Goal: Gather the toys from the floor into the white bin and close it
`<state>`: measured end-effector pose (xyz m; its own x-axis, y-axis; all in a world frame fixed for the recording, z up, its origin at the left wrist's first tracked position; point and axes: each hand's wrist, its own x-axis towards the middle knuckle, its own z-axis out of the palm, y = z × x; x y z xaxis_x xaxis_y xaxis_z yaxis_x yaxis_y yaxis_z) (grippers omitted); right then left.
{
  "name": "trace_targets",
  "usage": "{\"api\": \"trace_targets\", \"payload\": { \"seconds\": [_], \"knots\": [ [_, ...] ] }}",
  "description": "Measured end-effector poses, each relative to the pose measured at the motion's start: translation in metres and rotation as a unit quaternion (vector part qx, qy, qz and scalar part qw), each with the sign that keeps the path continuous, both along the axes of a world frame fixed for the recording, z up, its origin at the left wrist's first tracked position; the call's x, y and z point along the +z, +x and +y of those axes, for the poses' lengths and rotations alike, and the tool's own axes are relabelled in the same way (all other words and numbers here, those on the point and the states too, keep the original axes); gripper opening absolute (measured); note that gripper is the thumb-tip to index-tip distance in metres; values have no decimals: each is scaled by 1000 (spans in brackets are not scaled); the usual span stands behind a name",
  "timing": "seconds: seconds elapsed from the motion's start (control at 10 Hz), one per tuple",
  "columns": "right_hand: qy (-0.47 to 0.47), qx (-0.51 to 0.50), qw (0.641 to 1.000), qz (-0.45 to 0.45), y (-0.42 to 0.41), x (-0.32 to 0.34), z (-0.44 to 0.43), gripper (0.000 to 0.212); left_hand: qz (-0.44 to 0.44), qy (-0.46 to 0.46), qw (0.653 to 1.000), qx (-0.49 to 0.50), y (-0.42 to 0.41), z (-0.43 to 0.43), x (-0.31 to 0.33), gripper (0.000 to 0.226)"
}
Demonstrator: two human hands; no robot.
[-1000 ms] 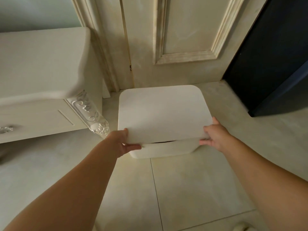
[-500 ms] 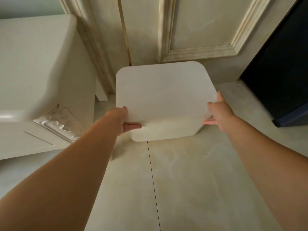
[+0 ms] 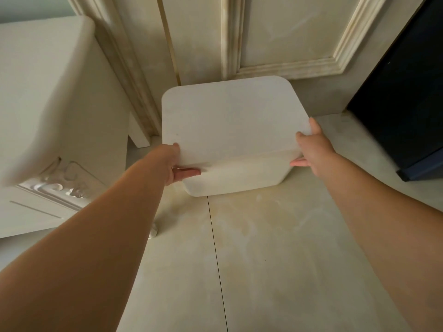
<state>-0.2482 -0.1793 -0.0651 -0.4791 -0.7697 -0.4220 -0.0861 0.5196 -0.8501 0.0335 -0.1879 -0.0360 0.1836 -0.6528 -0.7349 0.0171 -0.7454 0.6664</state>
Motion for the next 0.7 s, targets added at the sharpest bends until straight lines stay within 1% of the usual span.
{"api": "trace_targets", "payload": {
  "seconds": [0.2, 0.3, 0.4, 0.5, 0.6, 0.7],
  "knots": [
    [-20, -12, 999, 36, 5, 0, 0, 53, 15, -8, 1000, 11, 3, 2, 0, 44],
    [-38, -22, 996, 72, 15, -6, 10, 47, 25, -5, 1000, 11, 4, 4, 1, 45],
    [-45, 2, 994, 99, 21, -16, 22, 51, 26, -3, 999, 25, 4, 6, -1, 46],
    [-51, 38, 992, 107, 23, -18, 43, 55, 22, -13, 998, 59, 4, 12, -4, 54],
    [-20, 54, 989, 140, 25, -19, 69, 56, 21, -2, 998, 63, 6, 26, -12, 63],
    [44, 103, 979, 172, 30, -8, 116, 62, -46, -6, 999, -5, 7, 57, -11, 72]
  ]
}}
